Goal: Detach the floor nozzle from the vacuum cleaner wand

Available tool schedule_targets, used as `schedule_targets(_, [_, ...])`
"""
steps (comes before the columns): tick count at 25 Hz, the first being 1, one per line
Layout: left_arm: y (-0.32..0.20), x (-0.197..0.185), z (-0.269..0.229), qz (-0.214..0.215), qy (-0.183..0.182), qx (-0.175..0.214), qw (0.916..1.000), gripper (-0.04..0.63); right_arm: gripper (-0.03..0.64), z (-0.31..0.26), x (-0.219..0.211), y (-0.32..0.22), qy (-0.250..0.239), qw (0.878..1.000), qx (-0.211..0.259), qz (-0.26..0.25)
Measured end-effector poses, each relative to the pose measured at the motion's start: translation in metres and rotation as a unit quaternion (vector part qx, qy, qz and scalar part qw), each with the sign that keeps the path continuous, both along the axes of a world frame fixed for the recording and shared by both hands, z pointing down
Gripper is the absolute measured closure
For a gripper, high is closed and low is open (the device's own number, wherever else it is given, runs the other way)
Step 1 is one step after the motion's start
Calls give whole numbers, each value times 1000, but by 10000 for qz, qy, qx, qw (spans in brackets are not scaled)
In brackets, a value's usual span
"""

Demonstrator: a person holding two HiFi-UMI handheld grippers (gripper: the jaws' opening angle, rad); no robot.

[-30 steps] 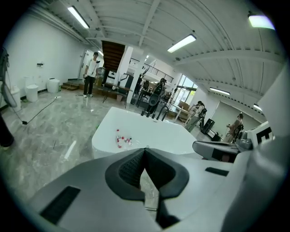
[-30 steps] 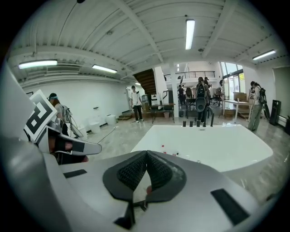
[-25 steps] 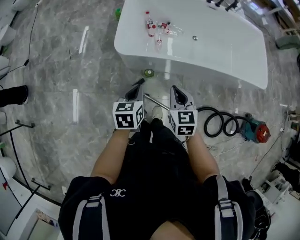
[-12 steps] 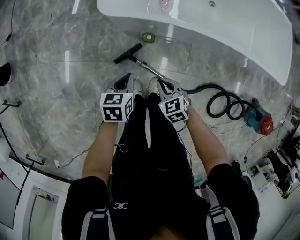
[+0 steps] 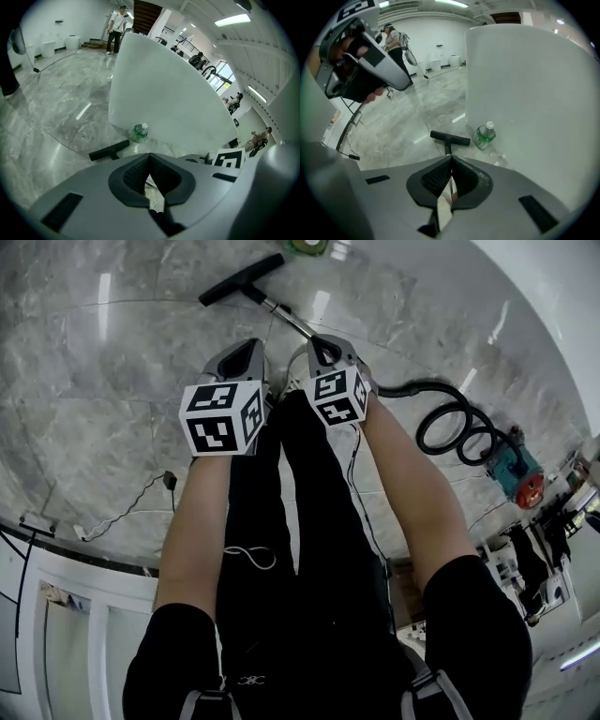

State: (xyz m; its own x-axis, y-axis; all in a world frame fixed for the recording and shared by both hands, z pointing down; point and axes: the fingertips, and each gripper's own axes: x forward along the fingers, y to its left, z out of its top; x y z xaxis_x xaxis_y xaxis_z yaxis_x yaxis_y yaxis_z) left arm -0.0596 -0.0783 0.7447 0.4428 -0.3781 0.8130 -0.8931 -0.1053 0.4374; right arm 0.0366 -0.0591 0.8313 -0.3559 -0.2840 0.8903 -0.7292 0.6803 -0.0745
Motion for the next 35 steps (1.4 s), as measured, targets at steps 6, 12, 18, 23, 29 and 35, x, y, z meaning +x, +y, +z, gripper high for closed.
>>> schedule_targets(6, [34,-17,77,-39,153,-363,9992,597,540,133,-17,38,-175,9935,-1007,-496])
schedule_targets(12, [48,-45,130,272,-35,-377,9989,597,445,250,-8,58,668,9860,-1293,-820])
schedule_targets(18, [27,-58,167,239,-85,-227,9994,597,445,328,2,50,1490,9805,-815,-987])
schedule_targets(23, [30,-55,173,652,-87,-277,9974,597,446,327,-7,50,1295,9830,-926,-914])
schedule_targets(29, [24,-37,143,699,-3,-229,9973,597,448,259,5,46,683,9882,-1046,-888])
schedule_targets(35, [23,-26,74,514,465,-181,9974,588,448,138,-2,50,146,9935,-744,-845])
